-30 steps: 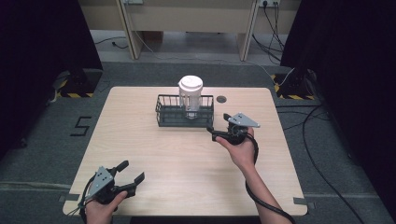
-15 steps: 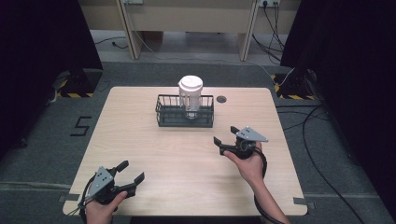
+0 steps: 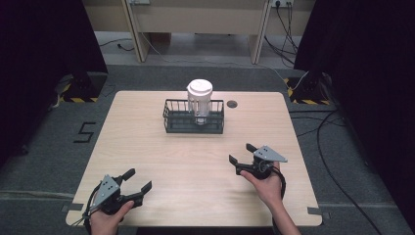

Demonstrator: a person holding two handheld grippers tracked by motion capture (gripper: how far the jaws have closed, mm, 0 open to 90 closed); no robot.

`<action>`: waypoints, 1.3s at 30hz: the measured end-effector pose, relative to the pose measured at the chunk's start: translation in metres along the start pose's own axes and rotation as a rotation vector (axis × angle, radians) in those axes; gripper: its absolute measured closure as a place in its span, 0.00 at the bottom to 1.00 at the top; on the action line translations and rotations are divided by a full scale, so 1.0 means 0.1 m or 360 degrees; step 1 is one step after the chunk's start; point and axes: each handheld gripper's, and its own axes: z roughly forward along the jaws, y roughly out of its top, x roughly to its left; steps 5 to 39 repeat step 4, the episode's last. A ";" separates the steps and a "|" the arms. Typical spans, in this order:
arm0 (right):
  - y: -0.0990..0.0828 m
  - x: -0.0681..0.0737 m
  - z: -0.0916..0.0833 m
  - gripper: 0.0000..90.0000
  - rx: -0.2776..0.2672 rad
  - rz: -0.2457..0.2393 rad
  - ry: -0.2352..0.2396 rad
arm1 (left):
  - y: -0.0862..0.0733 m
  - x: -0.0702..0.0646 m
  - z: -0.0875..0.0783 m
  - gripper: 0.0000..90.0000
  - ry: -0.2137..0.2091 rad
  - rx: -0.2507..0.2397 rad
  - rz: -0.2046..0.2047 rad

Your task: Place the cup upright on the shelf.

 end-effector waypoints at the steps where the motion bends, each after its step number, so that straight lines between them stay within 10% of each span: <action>1: 0.00 0.00 0.00 0.17 -0.0006 -0.0005 0.0001 | 0.00 0.00 0.00 0.21 0.0000 0.0000 0.0000; 39: 0.01 0.01 0.00 0.17 -0.0016 -0.0003 0.0007 | 0.00 0.00 0.00 0.21 0.0000 0.0000 0.0003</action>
